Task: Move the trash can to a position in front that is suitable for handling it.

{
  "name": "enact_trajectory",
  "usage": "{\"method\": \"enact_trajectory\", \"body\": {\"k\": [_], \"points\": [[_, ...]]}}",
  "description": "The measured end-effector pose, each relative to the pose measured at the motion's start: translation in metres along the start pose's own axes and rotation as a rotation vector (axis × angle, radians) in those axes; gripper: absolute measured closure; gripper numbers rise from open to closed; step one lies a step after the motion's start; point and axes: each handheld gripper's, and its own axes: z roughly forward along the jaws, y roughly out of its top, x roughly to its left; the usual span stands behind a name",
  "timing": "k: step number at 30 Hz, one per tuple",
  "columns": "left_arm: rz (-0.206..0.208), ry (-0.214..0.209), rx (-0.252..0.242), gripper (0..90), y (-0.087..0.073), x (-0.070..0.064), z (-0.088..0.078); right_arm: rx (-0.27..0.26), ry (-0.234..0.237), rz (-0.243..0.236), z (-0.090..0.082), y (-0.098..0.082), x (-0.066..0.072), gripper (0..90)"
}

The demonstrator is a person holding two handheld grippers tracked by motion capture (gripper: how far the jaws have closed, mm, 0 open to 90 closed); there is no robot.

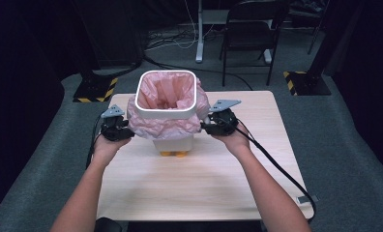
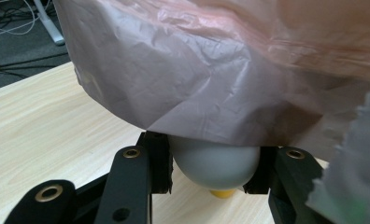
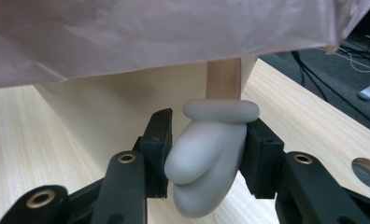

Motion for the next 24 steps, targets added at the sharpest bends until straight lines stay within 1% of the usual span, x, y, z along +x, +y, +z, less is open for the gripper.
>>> {"method": "enact_trajectory", "body": {"k": [4,6,9,12,14,16,20,21,23,24], "points": [[0.006,0.0,0.006,62.4,0.0008,0.0003,0.0006,-0.002,-0.002,0.001,0.0041,-0.0005,0.0003,56.3],[0.012,0.012,0.011,62.4,0.0012,-0.0004,0.0011,0.014,-0.004,-0.002,0.0073,0.0009,0.0016,56.4],[0.015,0.008,0.017,63.1,0.0009,-0.0001,0.0029,0.025,-0.026,-0.016,0.0085,0.0041,0.0031,60.3],[0.032,-0.001,0.028,67.6,0.0012,-0.0026,0.0066,0.026,-0.014,0.005,0.0084,0.0053,0.0005,61.9],[0.049,0.007,0.031,70.7,0.0017,-0.0049,0.0081,0.028,-0.012,0.009,0.008,0.0053,0.0002,62.3],[0.036,0.0,0.022,70.7,0.0018,-0.0042,0.0079,0.034,-0.016,0.013,0.0077,0.005,-0.0002,62.5],[0.048,0.01,0.027,70.7,0.0017,-0.0038,0.0067,0.032,-0.014,0.008,0.0073,0.0054,-0.0007,62.7],[0.044,0.018,0.022,70.3,0.0016,-0.0034,0.0059,0.031,-0.013,0.01,0.0072,0.0054,-0.0007,62.7],[0.012,0.026,0.003,61.6,0.0015,-0.0007,0.003,0.032,-0.014,0.009,0.007,0.0053,-0.0009,62.7],[-0.002,0.027,-0.009,59.3,0.0014,0.0007,0.0013,0.033,-0.016,0.008,0.0068,0.0053,-0.0005,62.8]]}}
